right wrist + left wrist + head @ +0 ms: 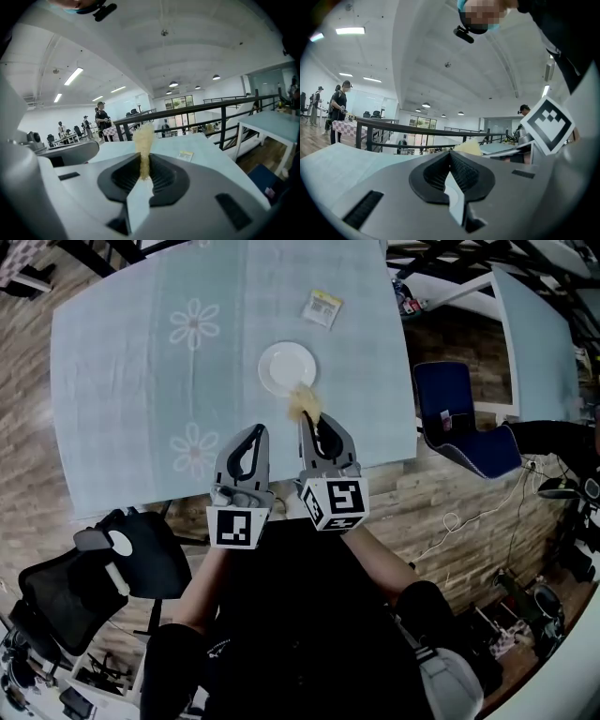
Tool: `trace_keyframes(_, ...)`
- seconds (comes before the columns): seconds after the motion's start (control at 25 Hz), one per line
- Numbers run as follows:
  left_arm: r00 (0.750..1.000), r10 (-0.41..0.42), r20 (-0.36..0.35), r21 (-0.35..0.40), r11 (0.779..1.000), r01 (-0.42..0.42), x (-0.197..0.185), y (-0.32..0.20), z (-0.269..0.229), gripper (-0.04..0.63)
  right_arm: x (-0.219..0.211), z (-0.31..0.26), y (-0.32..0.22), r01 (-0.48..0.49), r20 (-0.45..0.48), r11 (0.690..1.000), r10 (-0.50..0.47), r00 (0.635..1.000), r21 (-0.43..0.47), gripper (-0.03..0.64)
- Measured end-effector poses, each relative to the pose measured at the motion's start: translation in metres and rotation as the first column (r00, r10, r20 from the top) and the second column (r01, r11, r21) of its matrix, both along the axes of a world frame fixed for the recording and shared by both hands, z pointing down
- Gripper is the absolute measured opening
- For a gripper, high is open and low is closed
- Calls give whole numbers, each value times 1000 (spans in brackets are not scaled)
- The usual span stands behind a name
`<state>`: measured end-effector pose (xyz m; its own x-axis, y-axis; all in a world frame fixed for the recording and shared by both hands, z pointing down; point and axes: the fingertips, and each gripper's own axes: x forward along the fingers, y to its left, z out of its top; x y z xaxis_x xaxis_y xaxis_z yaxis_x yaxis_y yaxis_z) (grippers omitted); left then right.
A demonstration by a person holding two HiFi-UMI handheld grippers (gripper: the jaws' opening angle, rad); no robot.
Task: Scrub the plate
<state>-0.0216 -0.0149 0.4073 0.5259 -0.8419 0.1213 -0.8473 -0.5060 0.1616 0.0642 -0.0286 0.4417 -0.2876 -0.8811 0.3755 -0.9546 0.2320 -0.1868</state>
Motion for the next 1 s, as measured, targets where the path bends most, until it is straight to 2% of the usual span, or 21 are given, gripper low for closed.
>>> trace_keyframes(0.16, 1000, -8, -30, 27, 1000, 9, -25, 18, -34, 12, -21, -37, 25, 19, 17, 999, -20, 1000, 45, 51)
trace_keyframes(0.48, 999, -32, -36, 154, 987, 37, -63, 65, -82, 12, -57, -80, 79, 46, 24, 990, -50, 998, 137, 51)
trace_keyframes(0.64, 998, -39, -43, 159, 986, 45, -80, 92, -101, 12, -80, -97, 103, 60, 41, 987, -67, 997, 147, 51)
trace_keyframes(0.76, 999, -27, -29, 172, 985, 31, -86, 109, -108, 12, -94, -107, 117, 68, 18, 981, -73, 997, 182, 51)
trace_keyframes(1.0, 1000, 10, 0, 184, 983, -10, -90, 121, -108, 12, -97, -111, 134, 20, 15, 974, -24, 1000, 225, 51)
